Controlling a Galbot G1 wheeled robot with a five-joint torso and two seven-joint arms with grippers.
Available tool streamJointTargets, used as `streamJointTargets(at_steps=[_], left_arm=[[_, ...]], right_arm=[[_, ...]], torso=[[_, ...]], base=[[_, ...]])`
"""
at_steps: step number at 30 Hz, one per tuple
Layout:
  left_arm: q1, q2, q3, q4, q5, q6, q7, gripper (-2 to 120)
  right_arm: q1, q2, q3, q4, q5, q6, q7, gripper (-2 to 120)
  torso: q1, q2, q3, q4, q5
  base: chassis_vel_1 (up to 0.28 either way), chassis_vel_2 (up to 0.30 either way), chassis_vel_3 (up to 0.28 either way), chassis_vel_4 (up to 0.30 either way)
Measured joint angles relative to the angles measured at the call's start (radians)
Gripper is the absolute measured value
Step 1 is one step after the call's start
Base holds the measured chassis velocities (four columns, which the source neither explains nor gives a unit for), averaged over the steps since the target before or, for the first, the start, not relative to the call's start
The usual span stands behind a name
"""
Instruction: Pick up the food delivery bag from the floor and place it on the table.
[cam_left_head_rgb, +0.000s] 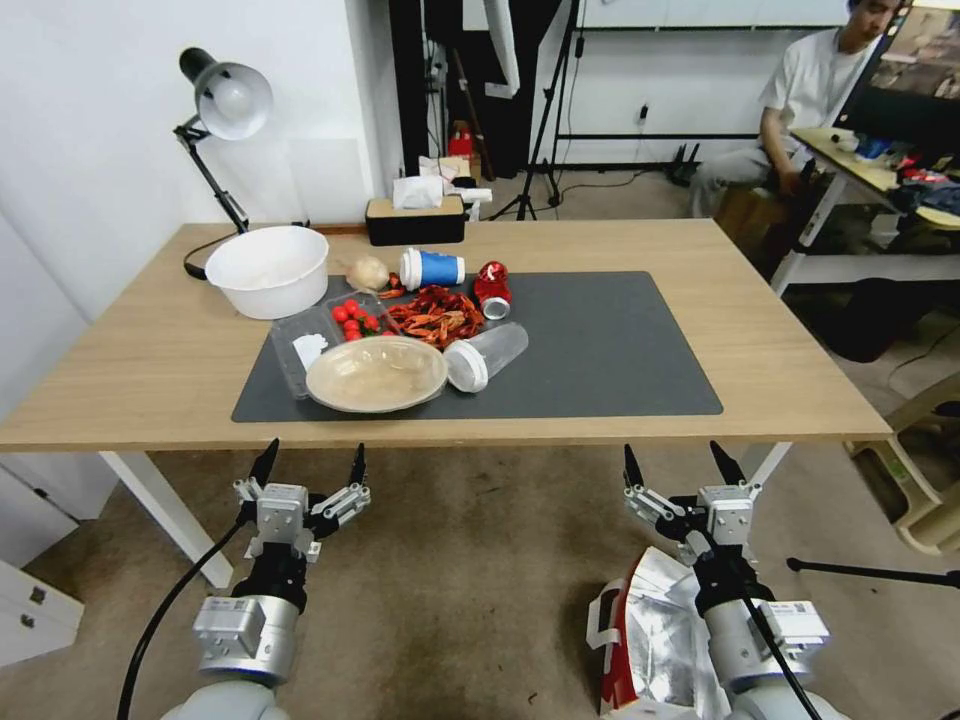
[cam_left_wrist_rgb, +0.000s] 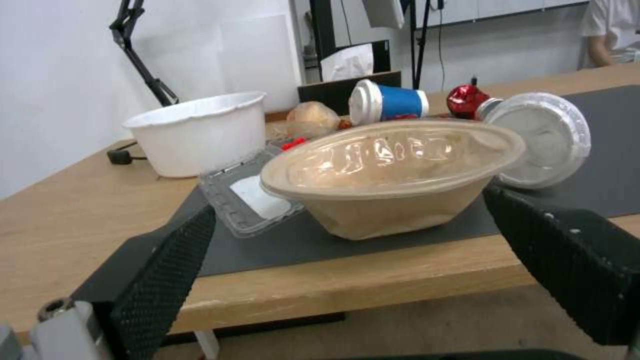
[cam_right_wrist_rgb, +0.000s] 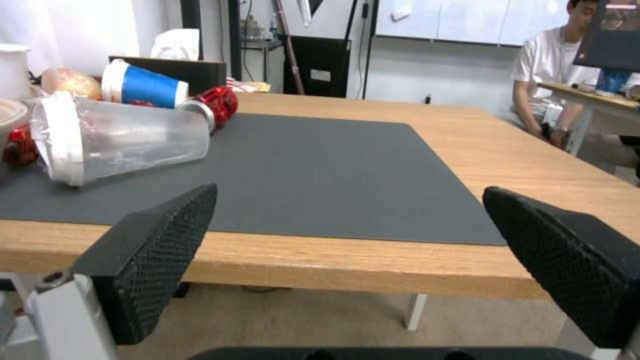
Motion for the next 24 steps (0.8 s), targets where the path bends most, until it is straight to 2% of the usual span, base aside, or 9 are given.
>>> streamJointTargets(at_steps=[14, 17, 18, 19, 20, 21, 24], left_arm=[[-0.005, 0.001, 0.000, 0.002, -0.004, 0.000, 0.000, 100], [-0.059, 0.014, 0.004, 0.022, -0.051, -0.010, -0.006, 100], [-0.104, 0.024, 0.009, 0.039, -0.090, -0.019, -0.012, 100], [-0.165, 0.037, 0.016, 0.061, -0.142, -0.030, -0.020, 100], [-0.165, 0.037, 0.016, 0.061, -0.142, -0.030, -0.020, 100], [-0.192, 0.042, 0.020, 0.072, -0.163, -0.038, -0.024, 100], [-0.204, 0.042, 0.028, 0.085, -0.178, -0.048, -0.025, 100]], right_arm=[[0.010, -0.007, 0.005, -0.003, 0.010, -0.001, 0.000, 100], [0.072, -0.059, 0.050, -0.025, 0.081, -0.015, 0.000, 100], [0.105, -0.081, 0.070, -0.032, 0.110, -0.019, 0.002, 100], [0.125, -0.094, 0.081, -0.039, 0.134, -0.021, -0.009, 100], [0.125, -0.094, 0.081, -0.039, 0.134, -0.021, -0.009, 100], [0.132, -0.097, 0.085, -0.040, 0.143, -0.021, -0.015, 100], [0.142, -0.097, 0.085, -0.042, 0.153, -0.021, -0.019, 100]], torso=[[0.000, 0.000, 0.000, 0.0001, 0.0001], [0.000, 0.000, 0.000, 0.0001, 0.0001], [0.000, 0.000, 0.000, 0.0008, -0.0004], [0.000, 0.000, 0.000, 0.0000, 0.0002], [0.000, 0.000, 0.000, 0.0000, 0.0002], [0.000, 0.000, 0.000, -0.0011, 0.0002], [0.001, 0.000, 0.000, -0.0003, 0.0001]], base=[[0.000, 0.000, 0.000, 0.000], [0.000, 0.000, 0.000, 0.000], [0.000, 0.000, 0.000, 0.000], [0.000, 0.000, 0.000, 0.000], [0.000, 0.000, 0.000, 0.000], [0.000, 0.000, 0.000, 0.000], [0.000, 0.000, 0.000, 0.000]])
